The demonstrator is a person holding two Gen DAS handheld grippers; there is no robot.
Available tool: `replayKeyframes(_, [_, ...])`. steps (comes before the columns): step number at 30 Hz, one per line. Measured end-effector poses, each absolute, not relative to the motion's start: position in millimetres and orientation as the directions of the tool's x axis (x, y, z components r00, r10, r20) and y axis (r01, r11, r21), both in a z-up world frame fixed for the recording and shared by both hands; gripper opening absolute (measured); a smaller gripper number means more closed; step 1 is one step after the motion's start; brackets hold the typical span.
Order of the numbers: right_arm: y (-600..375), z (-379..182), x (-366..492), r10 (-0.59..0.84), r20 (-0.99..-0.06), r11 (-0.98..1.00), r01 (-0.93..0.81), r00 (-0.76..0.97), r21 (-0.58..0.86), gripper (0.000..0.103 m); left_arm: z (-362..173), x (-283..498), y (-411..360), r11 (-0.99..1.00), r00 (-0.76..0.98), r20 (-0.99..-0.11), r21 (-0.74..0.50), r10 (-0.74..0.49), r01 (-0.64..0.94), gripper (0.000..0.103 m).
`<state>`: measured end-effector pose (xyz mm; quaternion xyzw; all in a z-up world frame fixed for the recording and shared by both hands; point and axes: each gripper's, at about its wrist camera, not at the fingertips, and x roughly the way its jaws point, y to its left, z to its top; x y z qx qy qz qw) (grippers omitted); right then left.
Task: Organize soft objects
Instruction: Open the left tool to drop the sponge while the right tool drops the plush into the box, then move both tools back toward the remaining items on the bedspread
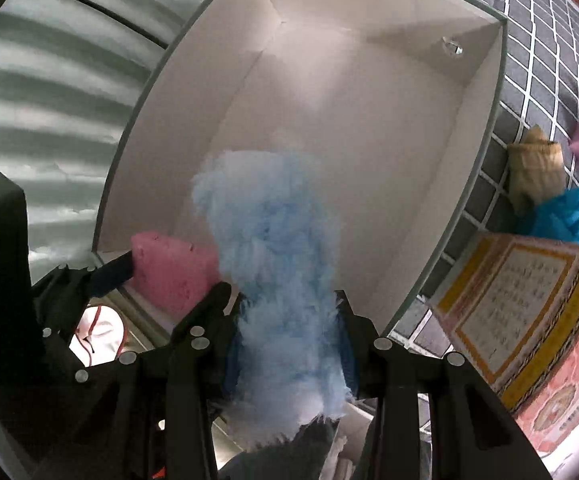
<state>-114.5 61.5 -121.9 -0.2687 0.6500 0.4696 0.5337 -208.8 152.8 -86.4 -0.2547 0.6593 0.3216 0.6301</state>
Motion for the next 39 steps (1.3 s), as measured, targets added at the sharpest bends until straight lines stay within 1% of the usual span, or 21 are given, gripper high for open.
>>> replayKeyframes(7, [63, -107, -110, 0.191, -0.945, 0.409, -0.853, -0.267, 0.324, 0.041, -86, -213, 167, 0.641, -0.077, -0.993, 0.12, 0.095, -0.758, 0.076])
replayKeyframes(8, [62, -104, -110, 0.199, -0.944, 0.408, -0.853, -0.264, 0.325, 0.046, -86, -213, 169, 0.639, -0.075, -0.993, 0.115, 0.089, -0.761, 0.079])
replayKeyframes(9, [61, -103, -111, 0.206, -0.943, 0.408, -0.853, -0.261, 0.325, 0.054, -86, -214, 170, 0.637, -0.072, -0.994, 0.108, 0.083, -0.764, 0.081])
replayKeyframes(12, [62, -95, -108, 0.22, -0.947, 0.407, -0.86, -0.233, 0.306, 0.07, -85, -218, 176, 0.605, -0.037, -0.998, 0.059, 0.05, -0.794, 0.084])
replayKeyframes(16, [60, -83, -99, 0.244, -0.947, 0.41, -0.863, -0.208, 0.295, 0.078, -84, -222, 182, 0.583, 0.004, -1.0, 0.007, 0.018, -0.813, 0.085])
replayKeyframes(17, [56, -77, -93, 0.26, -0.945, 0.41, -0.863, -0.2, 0.295, 0.081, -82, -224, 184, 0.572, 0.019, -1.0, -0.011, 0.008, -0.82, 0.087])
replayKeyframes(19, [57, -69, -89, 0.274, -0.945, 0.415, -0.864, -0.179, 0.285, 0.093, -78, -227, 186, 0.549, 0.044, -0.999, -0.032, 0.009, -0.835, 0.09])
replayKeyframes(20, [57, -64, -85, 0.286, -0.943, 0.42, -0.863, -0.169, 0.281, 0.102, -74, -231, 189, 0.538, 0.06, -0.998, -0.044, 0.013, -0.842, 0.091])
replayKeyframes(24, [60, -47, -86, 0.33, -0.933, 0.427, -0.858, -0.147, 0.286, 0.102, -59, -236, 190, 0.513, 0.124, -0.992, -0.089, 0.034, -0.854, 0.091])
replayKeyframes(27, [65, -41, -83, 0.351, -0.925, 0.425, -0.856, -0.144, 0.294, 0.102, -53, -232, 186, 0.517, 0.135, -0.99, -0.094, 0.043, -0.851, 0.091])
replayKeyframes(33, [56, -26, -75, 0.378, -0.915, 0.427, -0.851, -0.141, 0.307, 0.102, -44, -233, 181, 0.516, 0.145, -0.989, -0.116, 0.017, -0.849, 0.091])
replayKeyframes(35, [51, -22, -72, 0.385, -0.913, 0.43, -0.848, -0.137, 0.309, 0.102, -41, -232, 180, 0.518, 0.14, -0.99, -0.112, 0.014, -0.848, 0.091])
replayKeyframes(39, [40, -14, -61, 0.398, -0.909, 0.448, -0.838, -0.124, 0.31, 0.102, -37, -228, 175, 0.547, 0.101, -0.994, -0.066, 0.035, -0.835, 0.092])
